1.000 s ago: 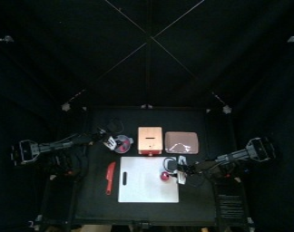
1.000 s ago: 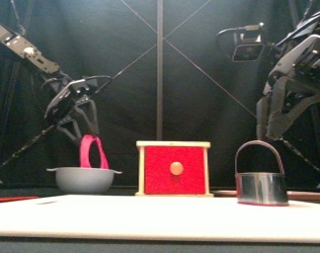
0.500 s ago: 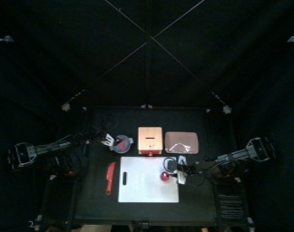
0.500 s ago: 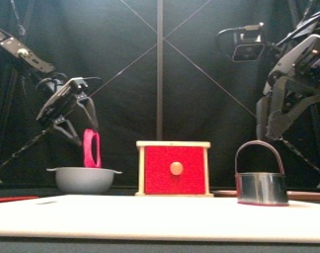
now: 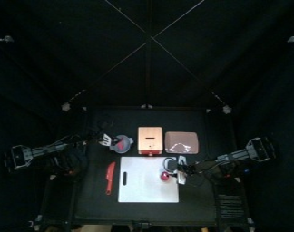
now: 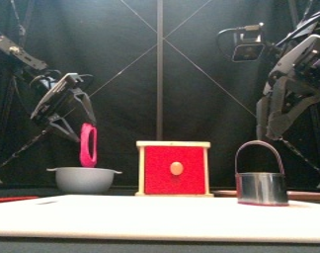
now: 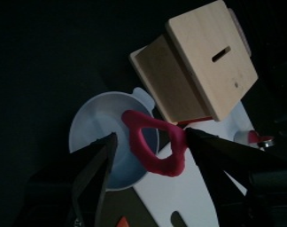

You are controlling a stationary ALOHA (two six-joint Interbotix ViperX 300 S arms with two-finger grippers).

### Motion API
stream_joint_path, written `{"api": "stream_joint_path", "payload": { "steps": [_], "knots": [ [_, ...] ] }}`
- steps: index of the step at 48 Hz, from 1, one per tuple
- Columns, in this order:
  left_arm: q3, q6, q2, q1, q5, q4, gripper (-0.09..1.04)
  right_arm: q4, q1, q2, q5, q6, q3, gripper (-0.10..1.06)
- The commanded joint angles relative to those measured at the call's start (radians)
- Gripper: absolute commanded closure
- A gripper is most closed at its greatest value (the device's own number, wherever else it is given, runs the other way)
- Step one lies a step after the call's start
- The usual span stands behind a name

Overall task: Get the cutter from the drawer then cut the dough then place the extra dough in the bowl
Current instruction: Place the extra dough in the bowl

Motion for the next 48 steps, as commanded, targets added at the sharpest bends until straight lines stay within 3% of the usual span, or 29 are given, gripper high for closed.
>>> {"api": "stream_joint_path", "payload": {
  "steps": [1,48],
  "knots": [
    [-0.011,0.008,0.0,0.011,-0.011,-0.043,-0.01,-0.005,-0.002,-0.014,-0.006,0.0,-0.015,0.21],
    [-0.011,0.014,0.0,0.015,-0.012,-0.066,-0.01,-0.005,0.0,-0.014,-0.006,0.0,-0.012,0.21]
  ]
}}
